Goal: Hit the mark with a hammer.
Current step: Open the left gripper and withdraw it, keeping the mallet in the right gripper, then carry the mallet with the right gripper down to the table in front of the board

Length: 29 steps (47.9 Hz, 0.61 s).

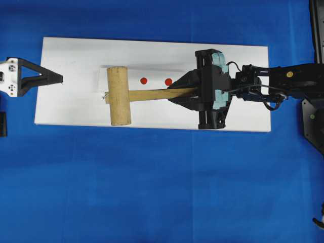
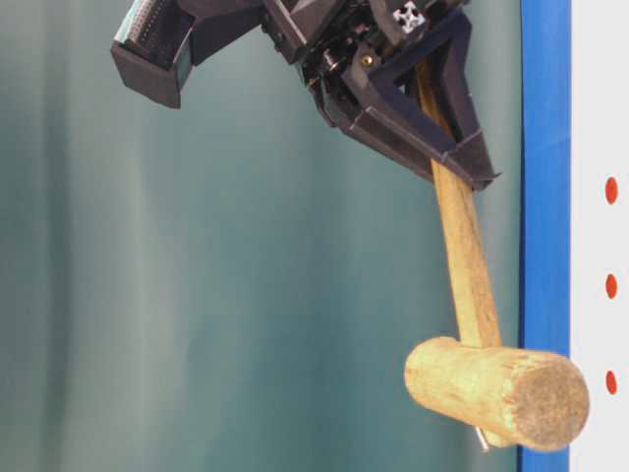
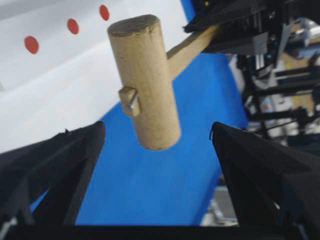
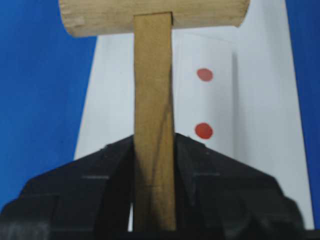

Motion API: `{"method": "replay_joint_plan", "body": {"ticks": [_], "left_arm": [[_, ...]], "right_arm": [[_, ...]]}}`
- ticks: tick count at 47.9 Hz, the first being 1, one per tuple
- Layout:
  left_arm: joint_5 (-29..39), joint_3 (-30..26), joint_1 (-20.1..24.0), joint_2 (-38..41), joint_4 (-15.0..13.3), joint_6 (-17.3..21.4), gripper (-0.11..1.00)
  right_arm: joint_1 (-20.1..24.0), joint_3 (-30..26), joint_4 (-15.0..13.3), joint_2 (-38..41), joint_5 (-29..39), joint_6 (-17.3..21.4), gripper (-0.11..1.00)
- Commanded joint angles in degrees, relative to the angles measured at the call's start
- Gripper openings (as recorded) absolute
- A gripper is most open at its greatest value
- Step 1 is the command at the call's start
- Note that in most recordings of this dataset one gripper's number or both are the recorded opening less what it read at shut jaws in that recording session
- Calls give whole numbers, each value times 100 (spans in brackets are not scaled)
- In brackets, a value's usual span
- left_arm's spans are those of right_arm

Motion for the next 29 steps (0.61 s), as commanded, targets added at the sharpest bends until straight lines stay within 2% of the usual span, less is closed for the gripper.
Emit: {"method": "replay_joint_plan", "body": {"ticks": [1, 7, 22, 29], "left_arm": [[-88, -70, 53, 53, 70, 272, 90], [-123, -70, 211, 53, 70, 1081, 90], [-114, -62, 369, 53, 62, 4113, 90], [-123, -62, 413, 53, 35, 4939, 90]], "right_arm": [[9, -97, 35, -167, -114, 9, 8], [9, -97, 97, -167, -132, 9, 8], [26, -88, 571, -167, -167, 9, 8], [114, -88, 809, -167, -158, 9, 8]]}}
